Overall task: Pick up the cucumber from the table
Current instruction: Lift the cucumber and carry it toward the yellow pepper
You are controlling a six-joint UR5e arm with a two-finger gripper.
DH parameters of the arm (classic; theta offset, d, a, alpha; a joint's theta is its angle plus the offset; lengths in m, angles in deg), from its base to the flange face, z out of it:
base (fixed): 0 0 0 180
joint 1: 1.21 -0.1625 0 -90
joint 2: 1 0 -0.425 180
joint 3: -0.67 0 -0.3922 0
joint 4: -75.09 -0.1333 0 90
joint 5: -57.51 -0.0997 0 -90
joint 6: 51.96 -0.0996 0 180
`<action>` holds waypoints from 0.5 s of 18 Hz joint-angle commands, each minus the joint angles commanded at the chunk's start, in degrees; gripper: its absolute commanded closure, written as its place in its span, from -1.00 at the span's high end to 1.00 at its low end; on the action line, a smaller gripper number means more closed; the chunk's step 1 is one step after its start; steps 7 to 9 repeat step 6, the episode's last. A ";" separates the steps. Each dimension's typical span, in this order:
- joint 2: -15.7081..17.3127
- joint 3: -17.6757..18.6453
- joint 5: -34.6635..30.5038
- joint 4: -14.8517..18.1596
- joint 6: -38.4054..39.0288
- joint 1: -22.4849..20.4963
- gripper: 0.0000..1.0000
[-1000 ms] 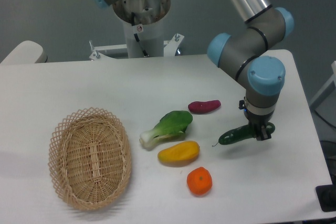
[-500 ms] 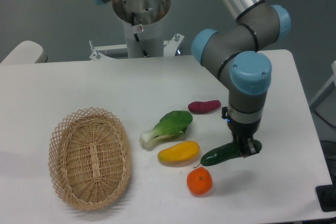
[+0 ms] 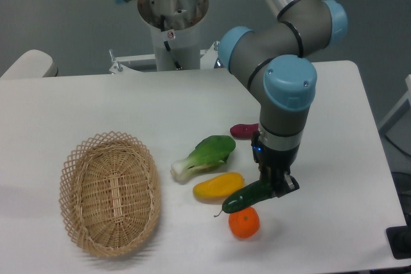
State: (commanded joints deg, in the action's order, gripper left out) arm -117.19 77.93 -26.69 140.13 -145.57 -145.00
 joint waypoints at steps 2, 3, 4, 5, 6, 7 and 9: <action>0.26 0.00 0.09 0.09 0.09 0.17 -0.91; 0.35 0.00 0.09 0.26 0.09 0.18 -0.91; 0.35 0.00 0.09 0.61 0.09 0.18 -0.91; 0.44 0.00 0.26 0.70 0.09 0.18 -0.91; 0.62 0.00 0.61 0.70 0.09 0.18 -0.91; 0.62 0.00 0.61 0.70 0.09 0.18 -0.91; 0.62 0.00 0.61 0.70 0.09 0.18 -0.91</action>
